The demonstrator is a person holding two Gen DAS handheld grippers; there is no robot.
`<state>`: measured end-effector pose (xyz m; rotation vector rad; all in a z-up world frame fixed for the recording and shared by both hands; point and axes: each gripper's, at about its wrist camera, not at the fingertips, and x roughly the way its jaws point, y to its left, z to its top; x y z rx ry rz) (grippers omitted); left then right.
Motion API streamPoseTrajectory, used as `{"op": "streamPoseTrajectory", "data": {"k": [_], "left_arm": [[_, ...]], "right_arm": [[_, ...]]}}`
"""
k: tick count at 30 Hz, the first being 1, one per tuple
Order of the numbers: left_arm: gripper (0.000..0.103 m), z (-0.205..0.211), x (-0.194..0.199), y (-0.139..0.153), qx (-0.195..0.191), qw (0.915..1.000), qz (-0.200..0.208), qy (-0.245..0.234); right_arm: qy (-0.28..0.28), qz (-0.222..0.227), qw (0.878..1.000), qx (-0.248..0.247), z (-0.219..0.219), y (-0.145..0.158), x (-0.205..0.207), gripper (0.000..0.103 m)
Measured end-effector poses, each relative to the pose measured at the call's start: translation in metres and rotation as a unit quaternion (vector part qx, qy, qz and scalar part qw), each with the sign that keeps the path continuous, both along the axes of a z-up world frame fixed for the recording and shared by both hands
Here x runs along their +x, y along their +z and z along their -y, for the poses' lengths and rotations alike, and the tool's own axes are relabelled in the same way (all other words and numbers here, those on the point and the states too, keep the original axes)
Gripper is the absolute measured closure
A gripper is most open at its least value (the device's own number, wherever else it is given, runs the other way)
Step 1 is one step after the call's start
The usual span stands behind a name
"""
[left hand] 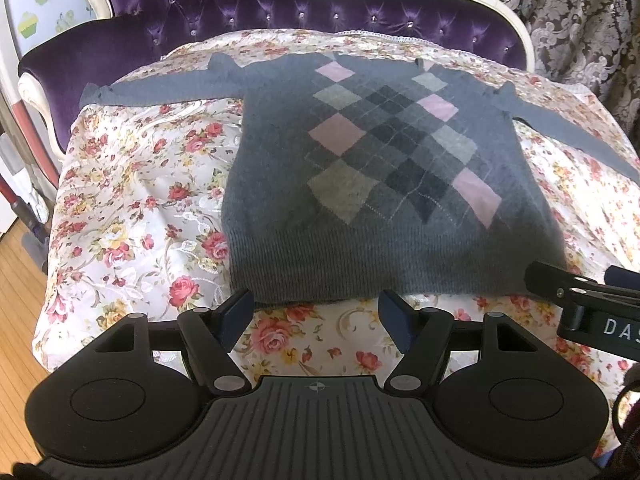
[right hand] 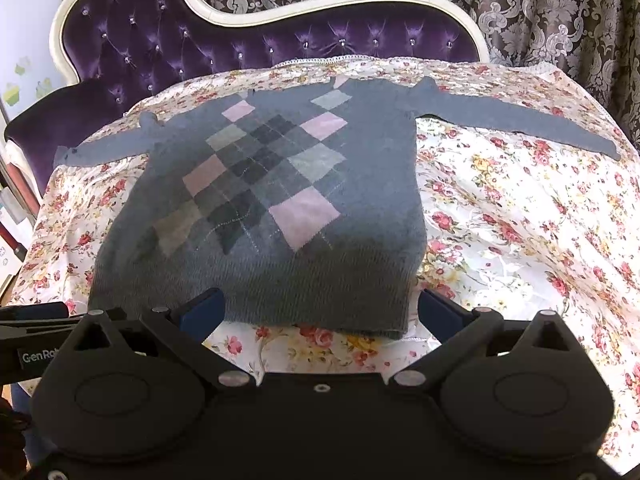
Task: Fold small clothes
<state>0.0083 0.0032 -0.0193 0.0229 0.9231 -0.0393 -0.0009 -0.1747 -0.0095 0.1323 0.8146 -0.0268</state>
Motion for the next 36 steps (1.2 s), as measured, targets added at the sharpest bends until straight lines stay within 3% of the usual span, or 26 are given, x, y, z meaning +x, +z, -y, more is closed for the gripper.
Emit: {"op": "streamPoseTrajectory", "data": {"k": [27,32,36], "left_arm": [[0.036,-0.001,0.017,-0.005,-0.001,0.9999,-0.013,-0.007],[0.036,-0.004,0.034,-0.002,-0.012,0.9998,-0.01,-0.014],[0.036,-0.008,0.06,0.006,-0.025,0.9995,-0.004,-0.018]], "right_arm": [[0.0,-0.03,0.999,-0.016,0.0,-0.006,0.016,0.001],[0.015,-0.032,0.999,0.036,0.013,-0.004,0.025,0.001],[0.014,-0.035,0.993,0.115,0.04,0.001,0.037,0.001]]}}
